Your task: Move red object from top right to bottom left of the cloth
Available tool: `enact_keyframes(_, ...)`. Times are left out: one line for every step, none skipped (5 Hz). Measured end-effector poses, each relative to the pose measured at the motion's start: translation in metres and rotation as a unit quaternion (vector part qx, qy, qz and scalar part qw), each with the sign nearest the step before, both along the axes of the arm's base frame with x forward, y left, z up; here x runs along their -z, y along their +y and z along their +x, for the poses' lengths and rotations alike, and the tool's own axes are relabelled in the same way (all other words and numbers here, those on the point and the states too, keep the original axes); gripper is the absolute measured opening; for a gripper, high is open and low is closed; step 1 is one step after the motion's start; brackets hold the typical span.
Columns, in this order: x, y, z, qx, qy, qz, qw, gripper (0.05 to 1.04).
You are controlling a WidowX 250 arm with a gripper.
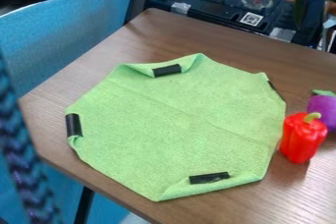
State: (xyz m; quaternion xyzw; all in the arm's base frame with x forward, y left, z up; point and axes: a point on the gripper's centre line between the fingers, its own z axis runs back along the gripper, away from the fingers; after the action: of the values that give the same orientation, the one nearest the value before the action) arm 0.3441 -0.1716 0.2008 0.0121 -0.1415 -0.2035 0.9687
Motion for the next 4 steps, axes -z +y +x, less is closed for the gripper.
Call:
enact_keyframes(0.015, -0.001, 0.002, -0.001, 0.017, 0.008, 0.9998, 0.999)
enact_keyframes(0.035, -0.004, 0.006, -0.003, 0.035, 0.018, 0.9992, 0.999)
enact_keyframes(0.053, -0.013, 0.010, 0.014, 0.052, 0.007, 0.9985, 0.999)
enact_keyframes(0.076, -0.019, 0.017, 0.024, 0.063, 0.010, 0.9976, 0.999)
